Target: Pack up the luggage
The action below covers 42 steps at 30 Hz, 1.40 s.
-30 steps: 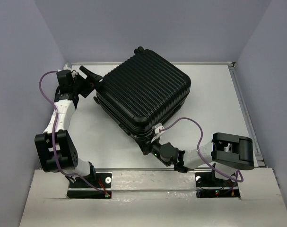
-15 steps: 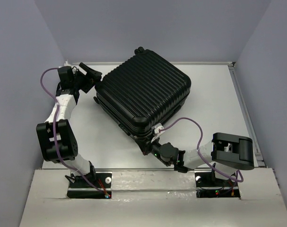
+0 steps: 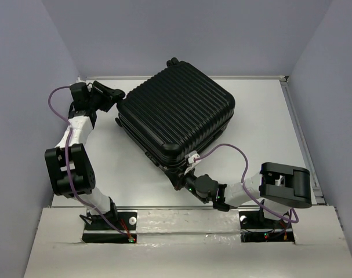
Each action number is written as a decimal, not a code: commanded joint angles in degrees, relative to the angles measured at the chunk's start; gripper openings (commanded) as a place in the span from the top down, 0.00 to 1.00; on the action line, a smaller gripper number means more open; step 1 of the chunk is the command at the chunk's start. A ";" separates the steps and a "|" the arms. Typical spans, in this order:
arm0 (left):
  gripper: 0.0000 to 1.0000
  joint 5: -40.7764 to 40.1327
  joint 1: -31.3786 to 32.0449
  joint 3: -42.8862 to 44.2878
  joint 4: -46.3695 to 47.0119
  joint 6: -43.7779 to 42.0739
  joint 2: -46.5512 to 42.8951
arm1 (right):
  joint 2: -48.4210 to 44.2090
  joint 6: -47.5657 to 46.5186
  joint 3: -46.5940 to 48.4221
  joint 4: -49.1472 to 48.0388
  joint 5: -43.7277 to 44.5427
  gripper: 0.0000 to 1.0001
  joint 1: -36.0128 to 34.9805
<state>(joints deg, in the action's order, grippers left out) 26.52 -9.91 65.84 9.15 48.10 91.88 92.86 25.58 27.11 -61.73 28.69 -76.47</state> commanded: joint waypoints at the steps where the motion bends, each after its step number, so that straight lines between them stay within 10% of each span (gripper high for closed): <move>1: 0.94 0.47 -0.02 -2.02 10.88 0.86 -2.75 | -1.62 1.75 1.01 -0.93 -5.13 0.93 -1.32; 11: 0.94 -4.55 -0.02 -15.38 17.91 1.03 -15.04 | -8.04 3.85 4.35 9.96 -12.32 0.93 3.94; 21: 0.94 -2.71 3.05 -46.40 21.97 3.93 -47.29 | -14.90 0.79 12.78 26.74 -22.54 0.93 13.98; 26: 0.94 -7.88 14.96 -55.28 11.19 5.16 -65.81 | -7.90 0.78 16.82 27.02 -24.63 0.93 13.98; 34: 0.94 -15.26 27.58 -54.43 2.20 4.31 -74.74 | 2.34 -1.41 24.05 28.07 -20.00 0.93 11.52; 42: 0.94 -12.91 27.75 -43.18 2.10 -1.87 -64.12 | -24.98 0.69 5.16 35.87 -11.90 0.93 15.73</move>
<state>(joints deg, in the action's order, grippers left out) 10.63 17.63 15.86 7.09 49.74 22.28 82.72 24.88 38.92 -27.77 12.93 -62.72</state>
